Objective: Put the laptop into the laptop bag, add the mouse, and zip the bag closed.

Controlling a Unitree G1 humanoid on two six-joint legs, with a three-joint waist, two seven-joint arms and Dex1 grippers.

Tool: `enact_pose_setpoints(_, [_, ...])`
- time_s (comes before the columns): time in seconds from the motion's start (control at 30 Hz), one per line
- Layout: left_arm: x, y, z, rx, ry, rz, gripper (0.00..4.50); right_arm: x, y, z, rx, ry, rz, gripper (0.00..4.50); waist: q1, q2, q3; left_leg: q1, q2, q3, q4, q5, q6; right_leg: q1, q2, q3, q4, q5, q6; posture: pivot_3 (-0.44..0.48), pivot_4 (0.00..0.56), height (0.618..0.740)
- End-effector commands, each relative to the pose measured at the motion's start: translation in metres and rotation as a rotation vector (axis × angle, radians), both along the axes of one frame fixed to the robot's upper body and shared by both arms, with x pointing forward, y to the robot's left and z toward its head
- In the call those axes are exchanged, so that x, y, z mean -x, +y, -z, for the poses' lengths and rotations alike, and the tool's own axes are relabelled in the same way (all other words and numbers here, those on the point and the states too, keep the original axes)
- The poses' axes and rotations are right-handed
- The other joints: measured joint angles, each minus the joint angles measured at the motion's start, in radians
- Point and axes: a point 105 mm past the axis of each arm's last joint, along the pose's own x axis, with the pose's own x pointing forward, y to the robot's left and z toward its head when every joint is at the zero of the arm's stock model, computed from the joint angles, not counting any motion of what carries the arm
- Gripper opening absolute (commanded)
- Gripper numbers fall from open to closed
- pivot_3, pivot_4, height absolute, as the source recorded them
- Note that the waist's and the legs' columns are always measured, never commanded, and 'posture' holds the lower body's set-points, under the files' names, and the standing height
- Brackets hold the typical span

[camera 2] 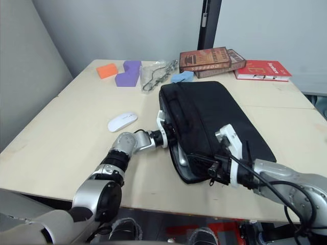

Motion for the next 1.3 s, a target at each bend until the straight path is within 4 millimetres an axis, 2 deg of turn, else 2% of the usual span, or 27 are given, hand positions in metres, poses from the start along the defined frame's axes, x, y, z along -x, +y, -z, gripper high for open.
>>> enact_pose_setpoints(0.03, [0.037,-0.070,-0.045,0.110,-0.123,0.223,0.33,0.016,0.013,-0.015,-0.067,-0.040,-0.079,0.04,0.006,0.000,0.000,0.000,0.000,0.000,0.000,0.000,0.000,0.000,0.000,0.000,0.000,0.000,0.000,0.000,0.150,0.734])
enact_pose_setpoints(0.17, [0.042,-0.074,-0.044,0.113,-0.124,0.266,0.33,0.022,0.018,-0.015,-0.069,-0.045,-0.079,0.04,0.012,0.000,0.000,0.000,0.000,0.000,0.000,0.001,0.001,0.000,0.000,0.000,0.000,0.000,0.000,0.000,0.150,0.734])
enact_pose_setpoints(0.23, [0.043,-0.073,-0.035,0.079,-0.119,0.272,0.33,0.021,0.017,-0.012,-0.057,-0.055,-0.052,0.04,0.013,0.000,0.000,0.000,0.000,0.000,0.000,0.001,0.001,0.000,0.000,0.000,0.000,0.000,0.000,0.000,0.150,0.734])
enact_pose_setpoints(0.3, [0.042,-0.069,-0.026,0.043,-0.118,0.271,0.33,0.022,0.016,-0.008,-0.044,-0.057,-0.020,0.04,0.015,0.000,0.000,0.000,0.000,0.000,0.000,0.000,0.000,0.000,0.000,0.000,0.000,0.000,0.000,0.000,0.150,0.734])
enact_pose_setpoints(0.47, [0.039,-0.056,-0.022,0.045,-0.117,0.270,0.33,0.025,0.013,-0.001,-0.022,-0.060,0.022,0.04,0.020,0.000,0.000,0.000,0.000,-0.001,0.000,-0.001,-0.001,0.000,0.000,-0.001,-0.001,0.000,0.000,0.000,0.150,0.734])
enact_pose_setpoints(0.53, [0.042,-0.053,-0.021,0.039,-0.136,0.290,1.33,0.025,0.012,0.000,-0.022,-0.063,0.028,0.00,0.020,0.000,0.000,0.000,0.000,-0.001,0.000,-0.001,-0.001,0.000,0.000,-0.001,-0.001,0.000,0.000,0.000,0.150,0.734])
enact_pose_setpoints(0.67, [0.035,-0.046,-0.017,0.027,-0.138,0.255,2.73,0.025,0.011,0.002,-0.018,-0.063,0.031,0.00,0.020,0.000,0.000,0.000,0.000,-0.001,0.000,-0.001,-0.002,0.000,-0.001,-0.001,-0.001,0.000,0.001,0.000,0.150,0.734])
enact_pose_setpoints(0.83, [0.025,-0.014,-0.013,-0.012,-0.163,0.194,4.45,0.018,0.008,0.005,-0.007,-0.071,0.024,0.00,0.016,0.000,0.000,0.001,0.000,-0.001,0.001,-0.001,-0.002,0.002,-0.001,0.000,0.001,0.000,0.001,0.000,0.150,0.734])
enact_pose_setpoints(0.97, [0.022,0.007,-0.012,-0.059,-0.198,0.159,4.48,0.016,0.006,0.004,-0.006,-0.074,0.012,0.00,-0.002,0.000,0.000,0.001,0.000,0.000,0.001,-0.001,-0.002,0.002,0.000,0.001,0.002,0.000,0.002,0.000,0.150,0.734])
enact_pose_setpoints(1.1, [0.019,0.040,-0.009,-0.126,-0.225,0.119,4.48,0.013,0.008,0.006,-0.002,-0.071,-0.031,0.00,-0.024,0.001,-0.001,0.000,0.000,0.000,0.001,-0.001,-0.002,0.001,0.000,0.000,0.002,0.000,0.002,0.000,0.150,0.734])
enact_pose_setpoints(1.3, [0.024,0.090,-0.022,-0.204,-0.322,0.065,4.48,0.009,0.007,0.006,0.008,-0.067,-0.078,0.00,-0.024,0.001,-0.001,0.001,0.000,0.000,0.001,-0.001,-0.002,0.001,0.000,0.000,0.002,0.000,0.002,0.000,0.150,0.734])
